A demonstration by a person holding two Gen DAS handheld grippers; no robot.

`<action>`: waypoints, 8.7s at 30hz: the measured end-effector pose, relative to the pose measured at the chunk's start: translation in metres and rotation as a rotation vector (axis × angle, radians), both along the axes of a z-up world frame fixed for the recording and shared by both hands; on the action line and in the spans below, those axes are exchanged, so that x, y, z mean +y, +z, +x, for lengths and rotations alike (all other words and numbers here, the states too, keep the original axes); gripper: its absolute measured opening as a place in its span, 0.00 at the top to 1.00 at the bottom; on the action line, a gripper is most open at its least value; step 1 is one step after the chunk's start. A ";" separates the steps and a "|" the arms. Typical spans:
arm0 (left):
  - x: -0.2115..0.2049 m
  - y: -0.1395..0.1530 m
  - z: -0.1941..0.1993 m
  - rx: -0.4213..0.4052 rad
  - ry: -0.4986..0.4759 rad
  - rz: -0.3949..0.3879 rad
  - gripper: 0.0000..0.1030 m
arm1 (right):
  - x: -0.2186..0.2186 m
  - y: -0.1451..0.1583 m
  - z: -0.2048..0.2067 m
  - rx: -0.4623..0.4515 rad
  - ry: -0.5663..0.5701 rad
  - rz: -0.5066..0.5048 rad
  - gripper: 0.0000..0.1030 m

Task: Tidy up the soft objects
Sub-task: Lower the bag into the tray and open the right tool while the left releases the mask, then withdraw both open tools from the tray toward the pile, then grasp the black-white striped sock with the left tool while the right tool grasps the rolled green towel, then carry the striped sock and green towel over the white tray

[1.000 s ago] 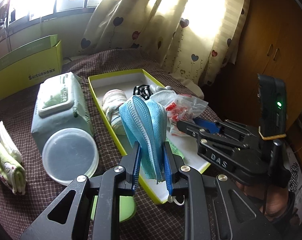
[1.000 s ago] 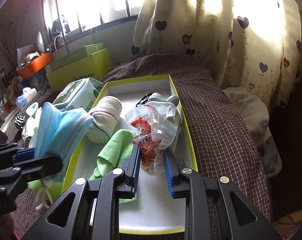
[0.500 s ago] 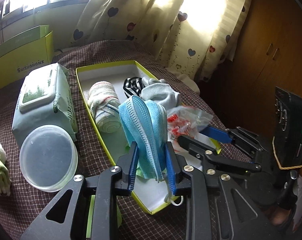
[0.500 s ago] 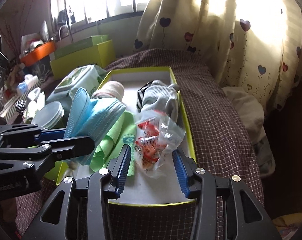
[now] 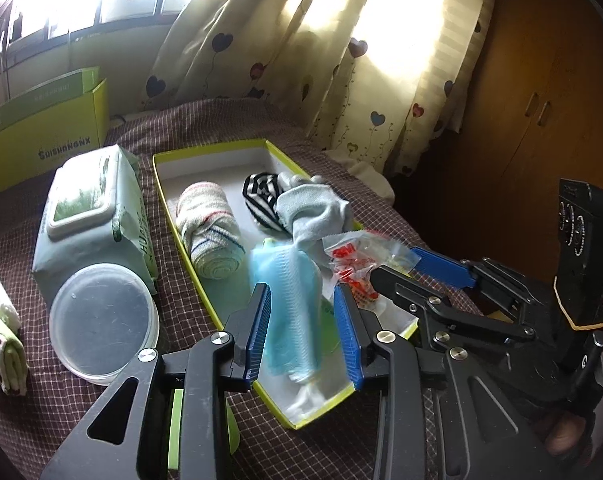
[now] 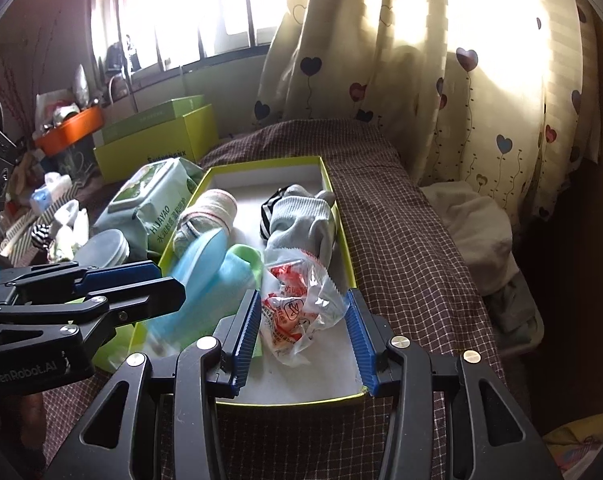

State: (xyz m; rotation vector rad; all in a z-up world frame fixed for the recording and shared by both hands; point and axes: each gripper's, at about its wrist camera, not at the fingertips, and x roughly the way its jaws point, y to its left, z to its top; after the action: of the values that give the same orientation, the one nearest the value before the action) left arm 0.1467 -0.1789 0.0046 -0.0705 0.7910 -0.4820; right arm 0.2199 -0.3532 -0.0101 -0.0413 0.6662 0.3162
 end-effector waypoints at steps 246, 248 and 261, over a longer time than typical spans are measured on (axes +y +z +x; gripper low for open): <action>0.176 0.052 -0.062 -0.173 0.371 0.026 0.89 | 0.101 0.057 -0.046 -0.120 0.251 0.179 0.81; 0.170 0.054 -0.059 -0.174 0.353 0.022 0.89 | 0.095 0.059 -0.044 -0.126 0.236 0.180 0.81; 0.145 0.062 -0.043 -0.190 0.296 0.015 0.89 | 0.043 0.069 -0.017 -0.165 0.096 0.173 0.81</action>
State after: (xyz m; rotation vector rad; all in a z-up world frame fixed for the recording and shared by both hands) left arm 0.1039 -0.0335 0.0671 -0.1243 0.5853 -0.1981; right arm 0.2027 -0.3098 0.0586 0.0657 0.4725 0.4568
